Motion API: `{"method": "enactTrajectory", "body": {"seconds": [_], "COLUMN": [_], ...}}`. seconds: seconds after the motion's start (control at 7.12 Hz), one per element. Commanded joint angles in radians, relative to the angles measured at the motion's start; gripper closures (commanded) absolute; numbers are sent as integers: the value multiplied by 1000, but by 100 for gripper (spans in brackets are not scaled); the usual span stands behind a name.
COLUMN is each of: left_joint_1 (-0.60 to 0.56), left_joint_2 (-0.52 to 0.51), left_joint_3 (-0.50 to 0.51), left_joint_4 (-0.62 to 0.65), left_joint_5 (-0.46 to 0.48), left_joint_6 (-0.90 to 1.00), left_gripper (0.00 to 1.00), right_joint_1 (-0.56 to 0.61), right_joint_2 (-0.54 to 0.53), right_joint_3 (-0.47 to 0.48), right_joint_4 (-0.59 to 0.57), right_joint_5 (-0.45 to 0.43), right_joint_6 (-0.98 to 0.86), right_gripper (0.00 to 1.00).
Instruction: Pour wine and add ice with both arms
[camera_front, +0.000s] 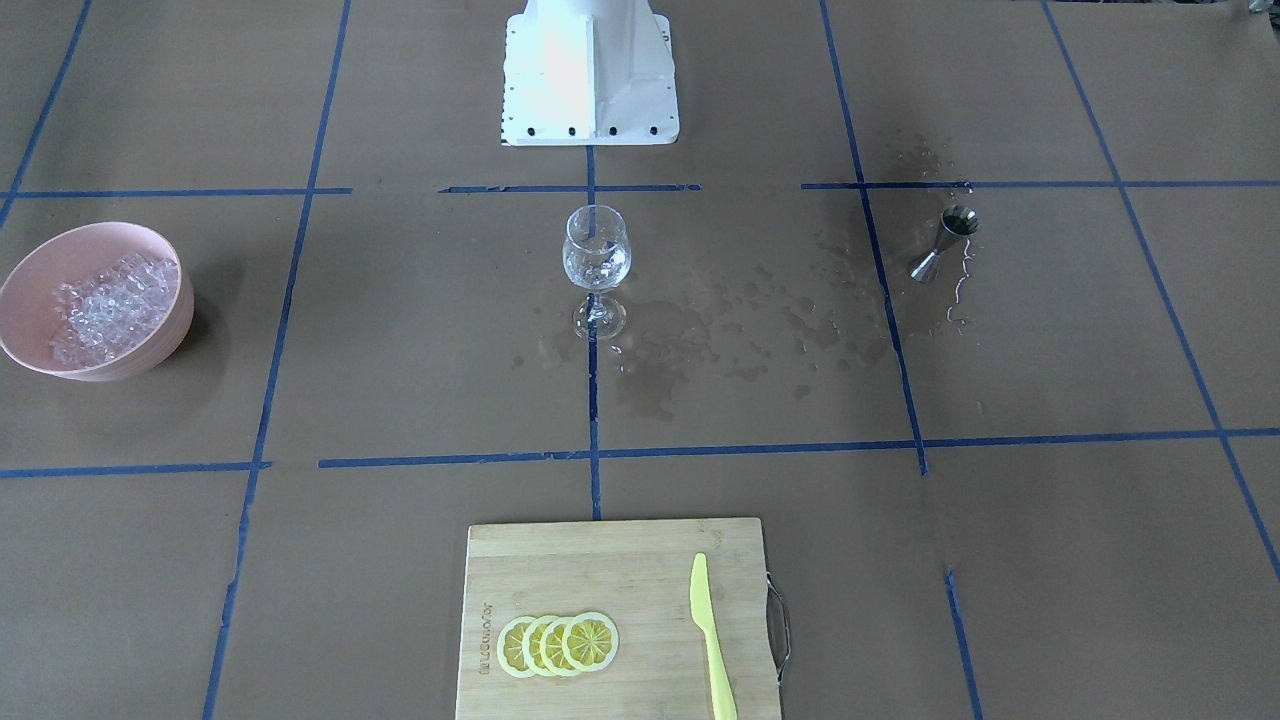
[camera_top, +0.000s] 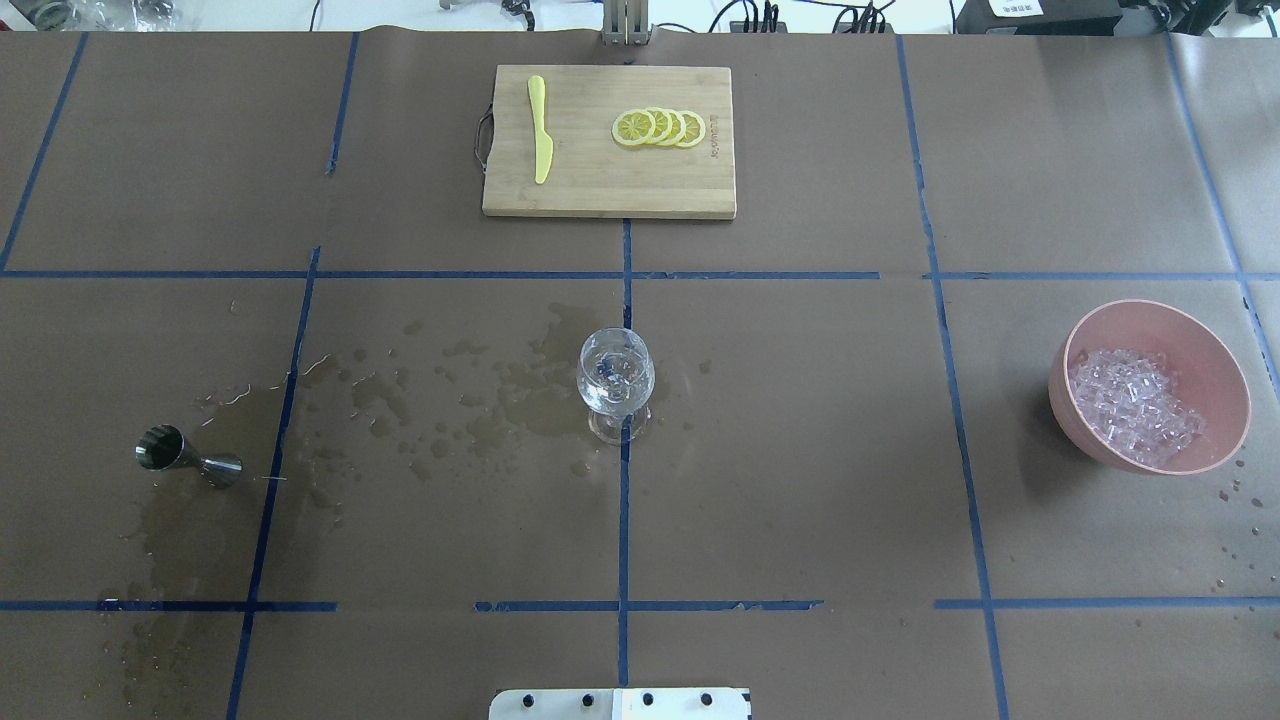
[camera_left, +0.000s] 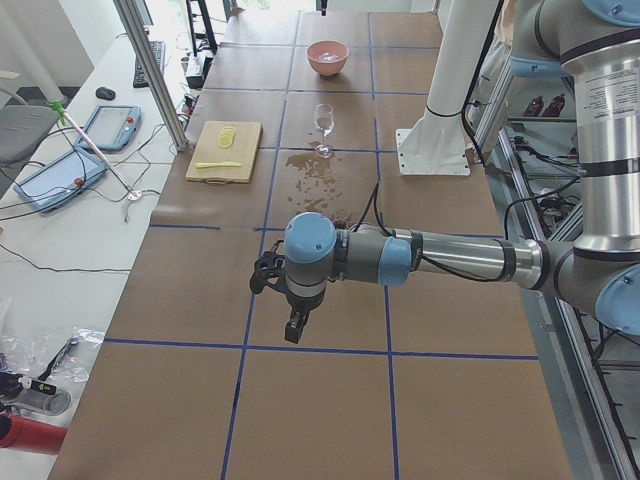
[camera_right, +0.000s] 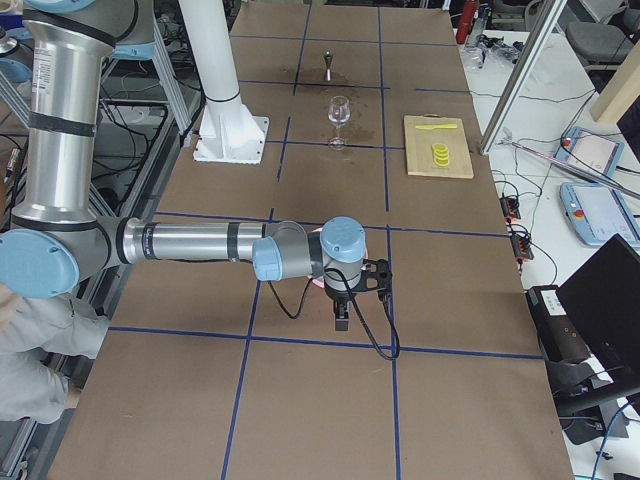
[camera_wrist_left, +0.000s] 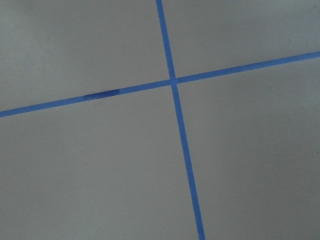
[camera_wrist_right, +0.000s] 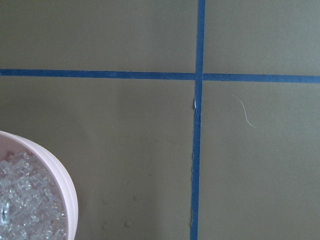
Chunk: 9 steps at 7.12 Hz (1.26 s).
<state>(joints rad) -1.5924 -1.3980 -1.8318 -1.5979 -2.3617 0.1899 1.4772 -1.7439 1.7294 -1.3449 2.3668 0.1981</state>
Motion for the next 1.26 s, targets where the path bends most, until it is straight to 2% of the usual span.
{"method": "enactTrajectory", "body": {"seconds": [0.0, 0.28, 0.42, 0.56, 0.84, 0.98, 1.12], "left_joint_1": [-3, 5, 88, 182, 331, 444, 553], "left_joint_2": [-24, -25, -26, -19, 23, 28, 100], "left_joint_3": [46, 22, 25, 28, 17, 11, 2], "left_joint_4": [-28, -104, -231, -334, -654, -818, -982], "left_joint_5": [-8, -69, -71, -67, -60, 17, 164], "left_joint_6": [-17, -62, -82, -183, -465, -657, -728], "left_gripper": [0, 0, 0, 0, 0, 0, 0], "right_joint_1": [0, -2, -3, -12, -34, -49, -57], "right_joint_2": [-5, -5, -5, -6, -14, -14, -14], "right_joint_3": [-16, -18, -11, -16, -14, -13, -14], "right_joint_4": [59, 61, 64, 143, 185, 185, 184], "right_joint_5": [6, 31, 46, 75, 75, 77, 74], "right_joint_6": [27, 38, 38, 40, 41, 41, 41], "right_gripper": [0, 0, 0, 0, 0, 0, 0]}}
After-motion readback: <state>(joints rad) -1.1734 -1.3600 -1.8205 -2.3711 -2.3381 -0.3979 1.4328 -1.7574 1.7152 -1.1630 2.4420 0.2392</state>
